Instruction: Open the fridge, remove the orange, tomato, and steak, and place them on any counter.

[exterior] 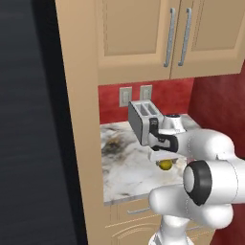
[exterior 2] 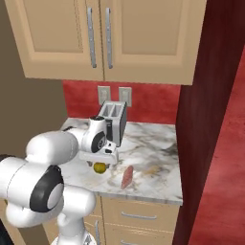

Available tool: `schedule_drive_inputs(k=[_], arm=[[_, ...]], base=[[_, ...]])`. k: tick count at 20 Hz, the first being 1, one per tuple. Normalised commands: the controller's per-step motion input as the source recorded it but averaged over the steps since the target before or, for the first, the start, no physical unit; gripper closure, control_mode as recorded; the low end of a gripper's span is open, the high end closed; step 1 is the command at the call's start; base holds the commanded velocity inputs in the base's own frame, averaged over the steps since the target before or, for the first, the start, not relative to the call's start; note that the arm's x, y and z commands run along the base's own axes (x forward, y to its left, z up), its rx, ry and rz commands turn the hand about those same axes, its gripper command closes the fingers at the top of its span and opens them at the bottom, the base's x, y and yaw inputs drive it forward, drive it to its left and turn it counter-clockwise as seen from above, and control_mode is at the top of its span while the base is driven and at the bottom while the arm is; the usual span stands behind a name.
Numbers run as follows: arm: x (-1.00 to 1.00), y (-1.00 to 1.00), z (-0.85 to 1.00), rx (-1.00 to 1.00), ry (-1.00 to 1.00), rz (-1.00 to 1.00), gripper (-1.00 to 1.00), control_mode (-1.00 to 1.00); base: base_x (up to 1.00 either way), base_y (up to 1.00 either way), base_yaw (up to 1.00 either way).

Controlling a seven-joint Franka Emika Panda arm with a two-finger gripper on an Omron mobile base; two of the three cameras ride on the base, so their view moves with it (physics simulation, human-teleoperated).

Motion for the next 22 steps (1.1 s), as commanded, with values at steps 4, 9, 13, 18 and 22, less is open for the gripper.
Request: schedule_drive_inputs(k=[4, 9, 13, 18, 22], arm=[[-0.41, 0.00, 0.53, 0.00, -0.15, 0.00, -1.00, -1.00], [-1.00, 0.00, 1.00, -0.02, -0.31, 0.00, -1.00, -1.00], [-1.00, 0.05, 1.00, 0.00, -0.21, 0.00, -1.00, -1.00], [-0.96, 0.25, 1.00, 0.00, -0.14, 0.00, -1.00, -1.00], [-0.49, 0.34, 1.00, 0.00, -0.09, 0.00, -1.00, -1.00]], base=[[0.00, 0.00, 0.00], [0.00, 0.00, 0.00], [0.00, 0.00, 0.00], [0.00, 0.00, 0.00], [0.00, 0.00, 0.00]])
